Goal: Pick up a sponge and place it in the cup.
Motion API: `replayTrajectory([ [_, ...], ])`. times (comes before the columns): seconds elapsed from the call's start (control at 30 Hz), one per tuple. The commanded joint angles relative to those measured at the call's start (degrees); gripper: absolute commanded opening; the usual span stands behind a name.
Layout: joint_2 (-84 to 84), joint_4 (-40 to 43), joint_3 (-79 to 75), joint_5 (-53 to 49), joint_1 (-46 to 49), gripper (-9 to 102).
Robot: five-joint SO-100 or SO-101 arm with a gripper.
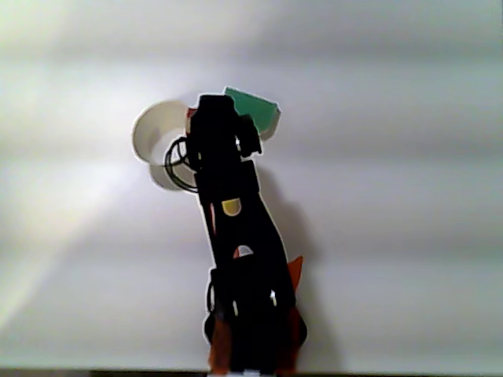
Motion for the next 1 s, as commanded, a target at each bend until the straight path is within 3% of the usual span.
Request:
replayTrajectory([
  [0.0, -0.62, -0.09, -3.60, 1.58, -5.01, 0],
  [0.27, -8.61, 0.00, -10.63, 4.83, -10.99, 0],
  [0.77, -14.94, -8.09, -10.55, 2.02, -11.07, 0],
  [0.97, -14.50, -11.51, -9.05, -2.46, -9.76, 16],
])
